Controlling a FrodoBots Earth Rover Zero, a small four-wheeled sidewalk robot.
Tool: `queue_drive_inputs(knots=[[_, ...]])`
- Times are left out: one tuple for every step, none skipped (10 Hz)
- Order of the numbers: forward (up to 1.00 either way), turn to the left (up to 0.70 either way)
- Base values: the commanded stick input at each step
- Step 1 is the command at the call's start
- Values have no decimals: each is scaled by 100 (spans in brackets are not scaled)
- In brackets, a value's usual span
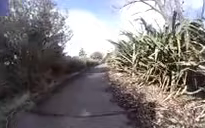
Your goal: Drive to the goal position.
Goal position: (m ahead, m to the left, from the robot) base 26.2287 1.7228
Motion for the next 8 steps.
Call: queue_drive_inputs(knots=[[70, 0], [70, 0], [70, 0], [70, 0], [70, 0], [70, 0], [70, 0], [70, 0]])
